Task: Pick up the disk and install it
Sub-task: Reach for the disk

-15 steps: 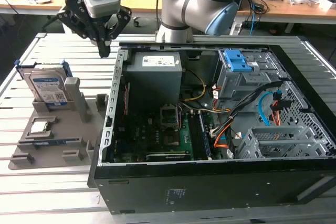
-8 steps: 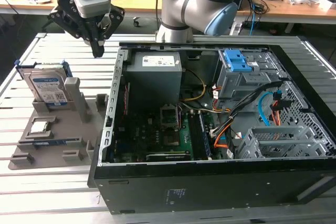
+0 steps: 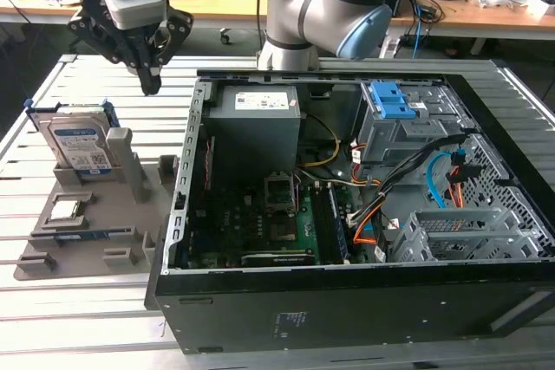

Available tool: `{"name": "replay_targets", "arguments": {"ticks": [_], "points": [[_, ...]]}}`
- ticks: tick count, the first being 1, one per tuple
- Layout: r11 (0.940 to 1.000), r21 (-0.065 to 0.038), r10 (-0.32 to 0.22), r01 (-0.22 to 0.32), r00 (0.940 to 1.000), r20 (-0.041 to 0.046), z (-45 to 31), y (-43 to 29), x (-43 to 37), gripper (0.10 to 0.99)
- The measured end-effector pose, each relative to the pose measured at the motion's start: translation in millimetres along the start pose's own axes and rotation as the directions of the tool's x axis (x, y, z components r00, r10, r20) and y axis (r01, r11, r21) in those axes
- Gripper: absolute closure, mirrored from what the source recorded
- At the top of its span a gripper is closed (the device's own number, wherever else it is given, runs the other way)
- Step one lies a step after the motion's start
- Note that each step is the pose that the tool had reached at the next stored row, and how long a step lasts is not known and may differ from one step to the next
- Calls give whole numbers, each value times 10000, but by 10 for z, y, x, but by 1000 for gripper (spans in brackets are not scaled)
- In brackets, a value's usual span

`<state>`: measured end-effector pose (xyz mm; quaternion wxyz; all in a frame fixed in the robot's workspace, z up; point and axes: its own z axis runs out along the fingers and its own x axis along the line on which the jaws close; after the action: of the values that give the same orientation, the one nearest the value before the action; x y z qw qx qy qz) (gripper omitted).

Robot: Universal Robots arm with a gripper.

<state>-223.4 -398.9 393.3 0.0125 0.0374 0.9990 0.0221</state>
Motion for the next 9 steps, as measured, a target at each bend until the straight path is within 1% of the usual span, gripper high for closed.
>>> {"name": "replay_targets", "arguments": {"ticks": [3, 4, 5, 9], "points": [[10000, 0, 1, -1, 10000, 0, -2, -6, 77, 980], [10000, 0, 1, -1, 10000, 0, -3, -9, 119, 980], [10000, 0, 1, -1, 10000, 0, -4, -11, 144, 980], [10000, 0, 0, 0, 10000, 0, -5, -15, 203, 980]]}}
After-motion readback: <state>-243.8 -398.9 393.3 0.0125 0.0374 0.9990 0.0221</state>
